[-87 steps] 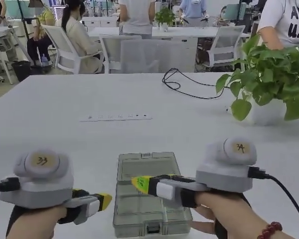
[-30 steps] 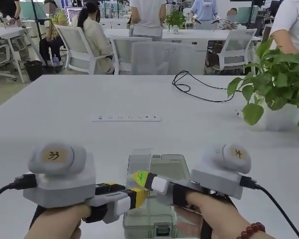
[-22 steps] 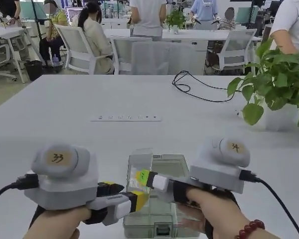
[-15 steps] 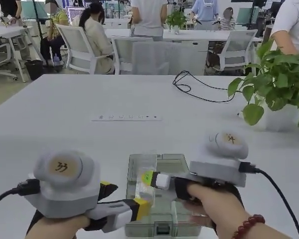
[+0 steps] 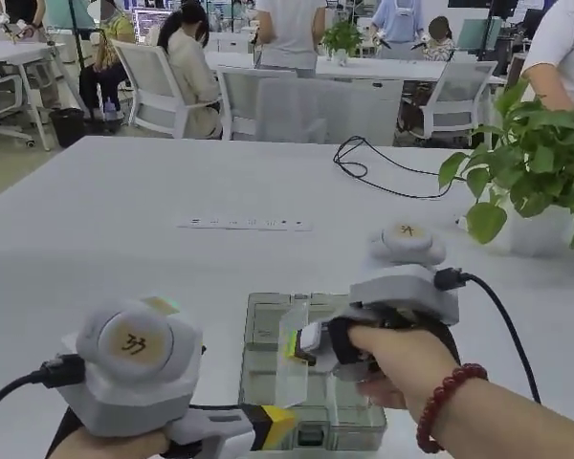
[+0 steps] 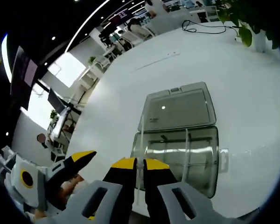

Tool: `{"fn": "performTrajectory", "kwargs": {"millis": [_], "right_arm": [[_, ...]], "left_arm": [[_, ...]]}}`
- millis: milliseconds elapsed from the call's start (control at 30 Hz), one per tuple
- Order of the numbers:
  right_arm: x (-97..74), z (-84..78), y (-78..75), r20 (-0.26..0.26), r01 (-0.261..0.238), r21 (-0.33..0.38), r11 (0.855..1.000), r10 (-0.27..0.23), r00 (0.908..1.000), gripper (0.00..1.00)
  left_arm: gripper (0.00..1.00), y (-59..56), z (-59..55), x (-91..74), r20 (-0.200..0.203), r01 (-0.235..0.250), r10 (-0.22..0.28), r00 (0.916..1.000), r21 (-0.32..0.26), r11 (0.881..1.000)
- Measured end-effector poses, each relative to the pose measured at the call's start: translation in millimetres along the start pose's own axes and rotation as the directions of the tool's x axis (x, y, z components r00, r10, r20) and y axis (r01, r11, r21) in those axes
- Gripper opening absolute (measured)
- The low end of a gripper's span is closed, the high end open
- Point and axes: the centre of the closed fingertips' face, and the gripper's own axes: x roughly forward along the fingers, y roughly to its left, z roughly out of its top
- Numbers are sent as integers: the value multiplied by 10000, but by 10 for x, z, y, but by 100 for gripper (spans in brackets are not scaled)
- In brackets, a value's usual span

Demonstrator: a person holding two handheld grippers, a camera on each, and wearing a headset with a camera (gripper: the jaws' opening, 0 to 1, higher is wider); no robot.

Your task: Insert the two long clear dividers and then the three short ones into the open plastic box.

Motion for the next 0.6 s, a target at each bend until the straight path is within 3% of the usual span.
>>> {"fn": "performTrajectory", "kwargs": {"millis": [167,300,467,600], "right_arm": [[42,-80,-84,-806,493,547,9973,-448,9957,6],[88,-90,-107,-1235,738,543,9958,-667,9901,6],[137,-138,-148,-1938,1123,836,9902,-944,9765,6],[181,-119,-188,-2151,1335,962,9864,-1104,9703,6]], "left_arm": [[87,24,-32,-3,-33,-136,136,9999,-4,9999],[91,7,-34,-10,72,19,-19,10000,0,10000],[96,21,-34,4,109,87,-85,9999,-181,9998],[98,17,-23,3,163,69,-70,9998,62,10000]]}}
